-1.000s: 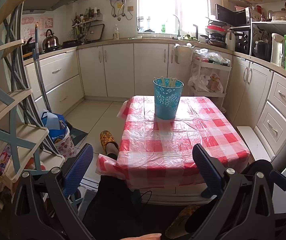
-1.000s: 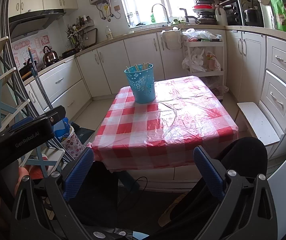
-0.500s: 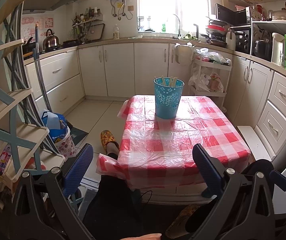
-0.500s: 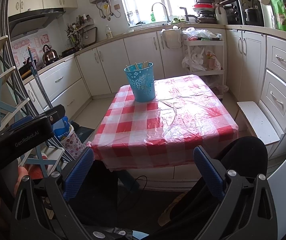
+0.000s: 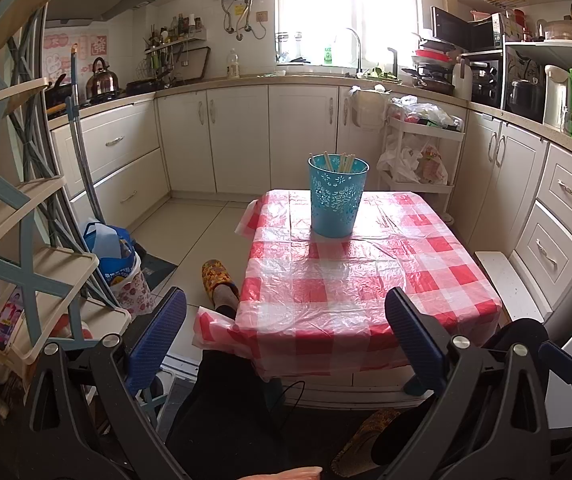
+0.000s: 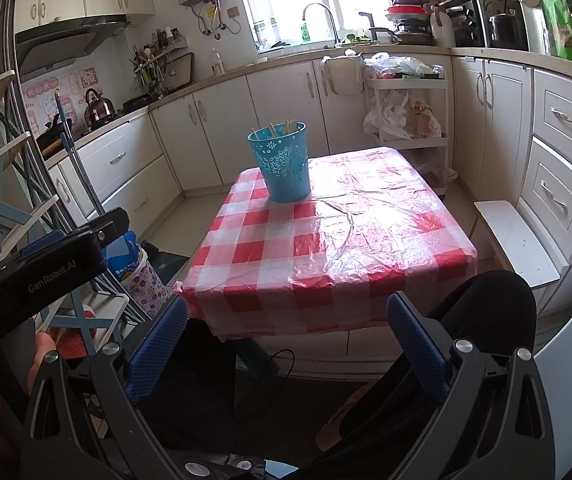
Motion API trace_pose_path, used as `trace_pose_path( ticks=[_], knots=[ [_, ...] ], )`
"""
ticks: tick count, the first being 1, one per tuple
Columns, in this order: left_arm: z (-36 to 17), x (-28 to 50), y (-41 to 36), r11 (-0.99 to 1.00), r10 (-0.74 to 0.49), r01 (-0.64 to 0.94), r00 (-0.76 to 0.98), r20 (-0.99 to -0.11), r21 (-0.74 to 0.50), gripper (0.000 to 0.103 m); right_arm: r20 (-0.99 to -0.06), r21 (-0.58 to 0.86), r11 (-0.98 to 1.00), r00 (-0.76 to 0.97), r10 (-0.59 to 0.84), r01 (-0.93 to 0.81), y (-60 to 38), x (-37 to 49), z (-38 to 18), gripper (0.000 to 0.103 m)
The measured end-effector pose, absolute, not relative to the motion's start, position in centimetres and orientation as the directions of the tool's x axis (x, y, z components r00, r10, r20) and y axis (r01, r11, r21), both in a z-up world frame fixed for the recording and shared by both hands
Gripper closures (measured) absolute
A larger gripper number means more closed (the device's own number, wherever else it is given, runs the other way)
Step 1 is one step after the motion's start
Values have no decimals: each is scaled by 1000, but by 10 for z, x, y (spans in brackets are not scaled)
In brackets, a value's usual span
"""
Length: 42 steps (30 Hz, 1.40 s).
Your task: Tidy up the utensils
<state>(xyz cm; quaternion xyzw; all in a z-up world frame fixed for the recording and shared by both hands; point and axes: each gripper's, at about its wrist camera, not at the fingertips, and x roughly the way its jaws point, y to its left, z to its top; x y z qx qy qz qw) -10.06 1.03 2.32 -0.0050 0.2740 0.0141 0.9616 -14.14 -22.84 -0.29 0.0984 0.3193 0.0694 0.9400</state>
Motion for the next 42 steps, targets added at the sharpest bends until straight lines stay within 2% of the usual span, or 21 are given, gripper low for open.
trace_pose_path(
  ticks=[22,28,34,42],
  knots=[
    [15,-101,12,1000,17,-23,841,-540,-4,8,-593,228,971,782,193,-67,-223,-143,-8,7],
    [10,-96,12,997,-71,44,825,-561,-62,8,-602,226,971,774,198,-72,-222,-142,-12,7],
    [13,-106,4,999,24,-8,864,-503,33,8,-603,221,972,773,197,-76,-221,-143,-12,7],
    [19,-105,4,1000,27,-19,857,-515,22,8,-604,220,972,772,199,-78,-222,-144,-10,7]
  ],
)
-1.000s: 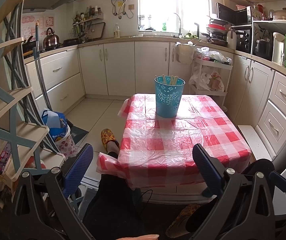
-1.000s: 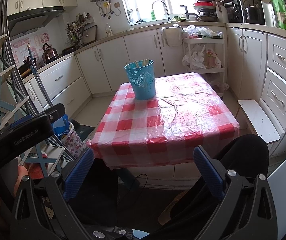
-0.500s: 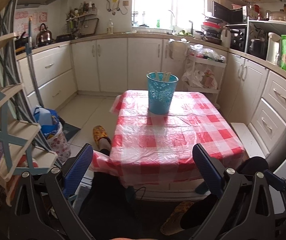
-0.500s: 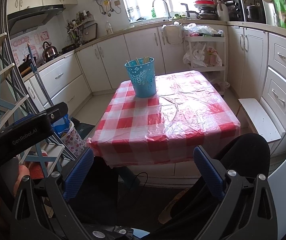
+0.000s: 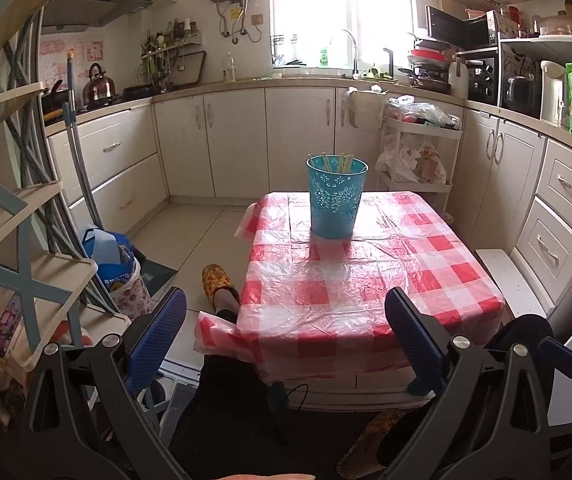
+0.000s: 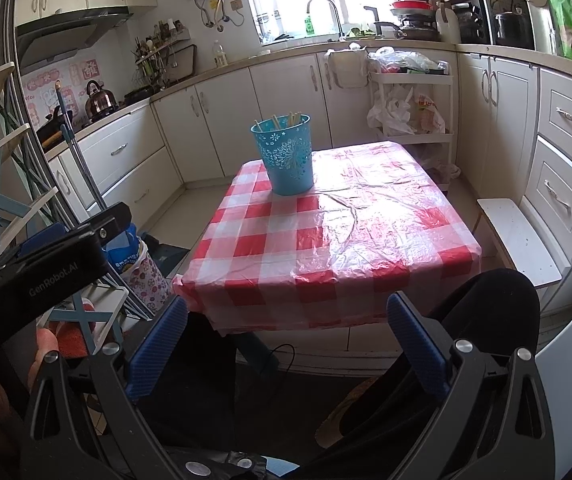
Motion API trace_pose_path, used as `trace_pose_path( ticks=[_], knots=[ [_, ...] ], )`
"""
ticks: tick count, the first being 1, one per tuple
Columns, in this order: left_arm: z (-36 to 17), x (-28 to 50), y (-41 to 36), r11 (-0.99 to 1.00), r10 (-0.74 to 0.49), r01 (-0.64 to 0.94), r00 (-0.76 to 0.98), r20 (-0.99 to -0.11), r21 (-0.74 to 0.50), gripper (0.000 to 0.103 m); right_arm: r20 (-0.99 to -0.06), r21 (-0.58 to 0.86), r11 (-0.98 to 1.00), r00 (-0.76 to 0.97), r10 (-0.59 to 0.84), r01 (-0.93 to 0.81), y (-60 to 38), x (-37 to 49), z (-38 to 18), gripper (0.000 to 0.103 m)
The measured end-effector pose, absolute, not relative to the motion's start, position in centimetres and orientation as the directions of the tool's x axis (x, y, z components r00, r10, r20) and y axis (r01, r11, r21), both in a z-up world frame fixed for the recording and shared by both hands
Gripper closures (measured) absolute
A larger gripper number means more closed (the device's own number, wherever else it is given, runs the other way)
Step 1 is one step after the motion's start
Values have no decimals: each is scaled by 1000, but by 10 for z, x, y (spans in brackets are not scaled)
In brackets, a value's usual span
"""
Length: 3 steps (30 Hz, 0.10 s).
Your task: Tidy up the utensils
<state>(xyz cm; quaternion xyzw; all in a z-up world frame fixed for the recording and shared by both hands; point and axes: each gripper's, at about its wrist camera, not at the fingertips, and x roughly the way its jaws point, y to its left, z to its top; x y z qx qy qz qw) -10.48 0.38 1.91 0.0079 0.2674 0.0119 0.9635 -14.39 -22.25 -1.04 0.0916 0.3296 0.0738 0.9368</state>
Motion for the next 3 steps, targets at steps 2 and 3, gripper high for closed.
trace_pose_path(
  ticks=[2,3],
  knots=[
    [19,-103,3,1000,17,-9,853,-521,19,8,-604,219,973,772,197,-77,-222,-142,-10,7],
    [19,-101,4,1000,15,-6,852,-524,18,8,-604,219,973,772,197,-77,-222,-142,-10,7]
  ],
)
